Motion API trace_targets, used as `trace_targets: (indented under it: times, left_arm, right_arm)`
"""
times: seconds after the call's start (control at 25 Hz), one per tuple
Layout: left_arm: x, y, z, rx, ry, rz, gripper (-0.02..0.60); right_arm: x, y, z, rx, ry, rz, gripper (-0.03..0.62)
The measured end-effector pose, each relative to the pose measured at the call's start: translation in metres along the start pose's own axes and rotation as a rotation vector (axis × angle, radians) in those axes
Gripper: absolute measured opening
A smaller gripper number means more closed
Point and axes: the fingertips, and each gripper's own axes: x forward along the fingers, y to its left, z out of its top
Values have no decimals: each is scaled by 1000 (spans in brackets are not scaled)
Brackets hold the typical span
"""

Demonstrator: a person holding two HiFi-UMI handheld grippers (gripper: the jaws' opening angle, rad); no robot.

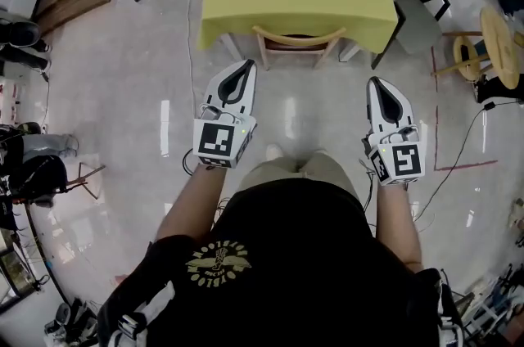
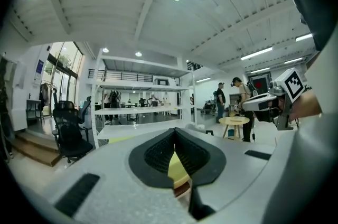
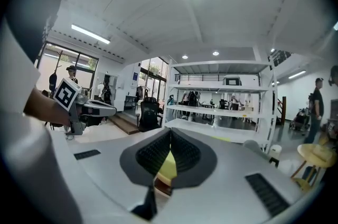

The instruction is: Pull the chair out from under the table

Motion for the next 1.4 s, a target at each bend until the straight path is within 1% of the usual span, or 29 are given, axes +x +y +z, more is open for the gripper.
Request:
trace_targets:
  times: [0.16, 0.28, 0.44, 0.56, 0.76, 0.92, 1.2, 1.4]
  left_arm:
    - [13, 0, -1, -15, -6, -8, 9]
    - [21, -4, 3, -4, -21, -17, 9]
    - [35, 3, 4, -14, -8, 5, 9]
    - [46, 5, 11, -11, -19, 12, 9]
    - [65, 6, 17, -41, -38, 22, 9]
    - [77, 7, 16, -27, -25, 26, 9]
    - [98, 10, 12, -37, -11, 37, 9]
    - [118, 9, 17, -36, -14, 36, 9]
  right_arm:
    - [1, -13, -4, 9, 17, -17, 11]
    - [7, -23, -8, 20, 24, -14, 11]
    - [21, -35, -5, 30, 10, -3, 11]
    - [32, -44, 1, 29, -9, 12, 11]
    - [44, -60, -2, 40, -11, 20, 11]
    - [54, -72, -5, 51, -5, 25, 11]
    - [72, -91, -8, 51, -6, 43, 11]
    - [85, -104, -7, 49, -4, 59, 11]
